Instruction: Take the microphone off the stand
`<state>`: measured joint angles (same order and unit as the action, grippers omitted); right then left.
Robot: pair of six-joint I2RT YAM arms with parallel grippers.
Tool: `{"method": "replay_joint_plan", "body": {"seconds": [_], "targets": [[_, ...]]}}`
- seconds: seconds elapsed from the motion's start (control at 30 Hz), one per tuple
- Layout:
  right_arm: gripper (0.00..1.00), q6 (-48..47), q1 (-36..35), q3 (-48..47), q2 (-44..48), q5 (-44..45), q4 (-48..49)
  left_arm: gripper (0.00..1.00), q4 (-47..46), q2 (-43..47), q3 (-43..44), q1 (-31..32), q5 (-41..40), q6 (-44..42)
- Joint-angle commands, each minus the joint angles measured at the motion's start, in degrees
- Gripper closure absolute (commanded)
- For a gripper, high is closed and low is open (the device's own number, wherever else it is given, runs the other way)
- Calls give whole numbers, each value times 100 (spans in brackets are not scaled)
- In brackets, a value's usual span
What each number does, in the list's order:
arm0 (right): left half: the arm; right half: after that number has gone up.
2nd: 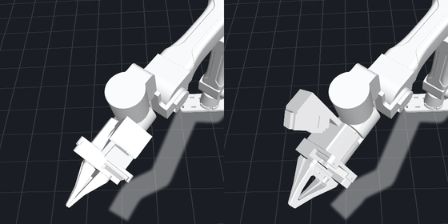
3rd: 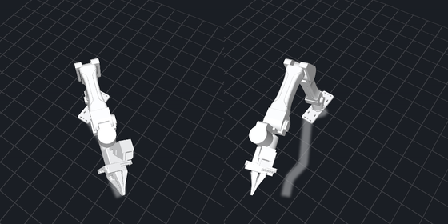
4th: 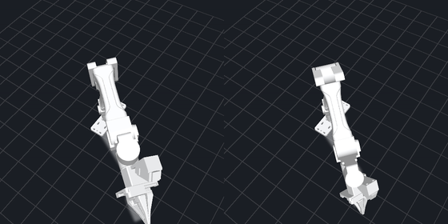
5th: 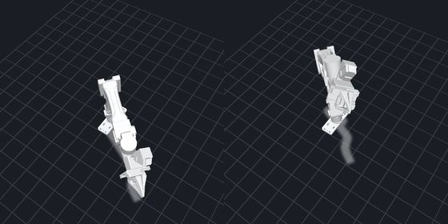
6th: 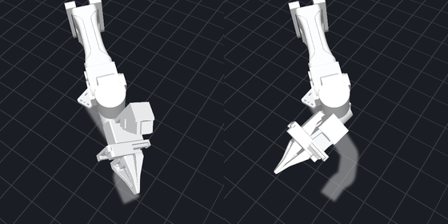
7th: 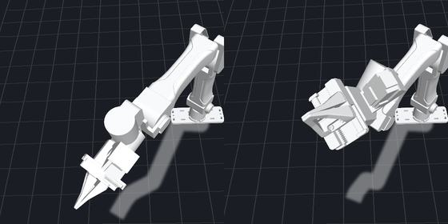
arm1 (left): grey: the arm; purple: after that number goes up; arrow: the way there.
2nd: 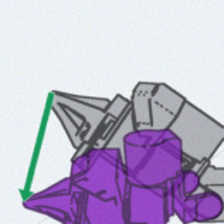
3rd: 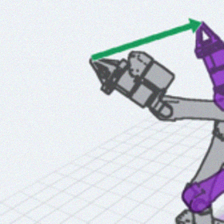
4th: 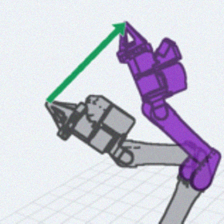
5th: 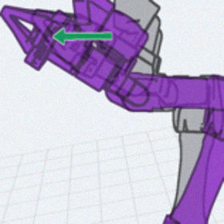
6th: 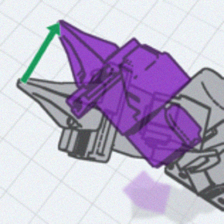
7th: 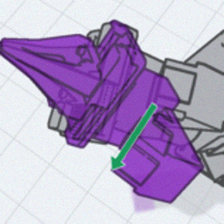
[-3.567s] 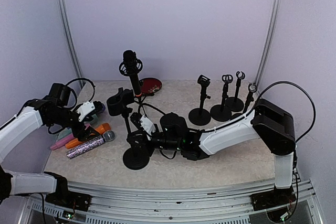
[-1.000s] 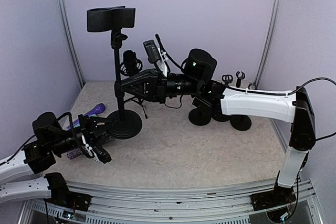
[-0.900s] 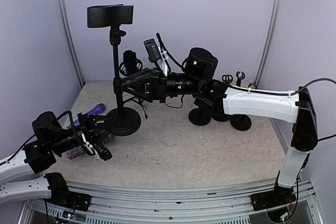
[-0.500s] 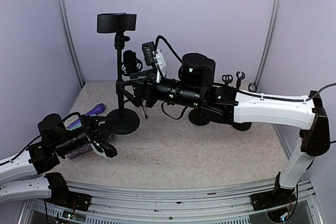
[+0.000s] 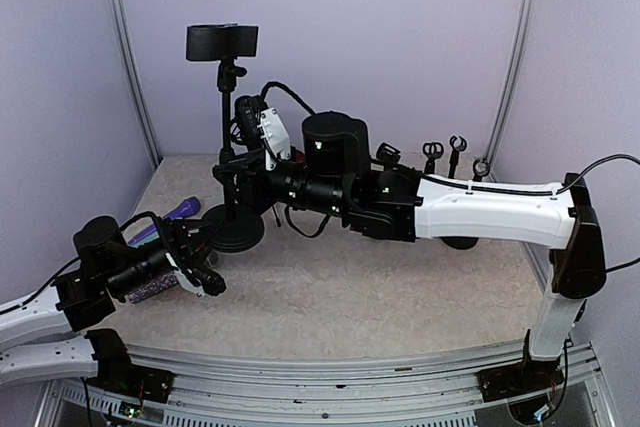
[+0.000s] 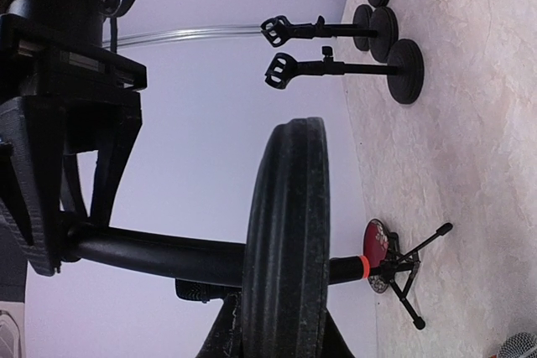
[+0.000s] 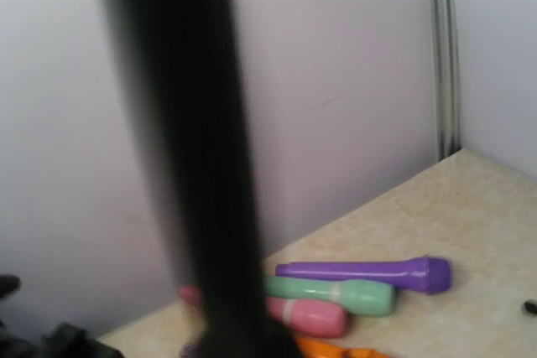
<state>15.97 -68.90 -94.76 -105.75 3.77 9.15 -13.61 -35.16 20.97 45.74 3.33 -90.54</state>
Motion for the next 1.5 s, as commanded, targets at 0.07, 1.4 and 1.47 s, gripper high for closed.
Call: {"method": "replay_joint_plan", "body": {"seconds": [0.07, 1.4, 1.47], "targets": [[85, -52, -35, -347, -149, 46, -46, 100, -553, 92, 143, -3, -69, -54], [100, 4646, 837, -601, -918, -8030, 6202, 100, -464, -175, 525, -4, 144, 473], [74, 4021, 923, -385, -691, -7759, 5329, 100, -478, -183, 533, -3, 154, 476]]}}
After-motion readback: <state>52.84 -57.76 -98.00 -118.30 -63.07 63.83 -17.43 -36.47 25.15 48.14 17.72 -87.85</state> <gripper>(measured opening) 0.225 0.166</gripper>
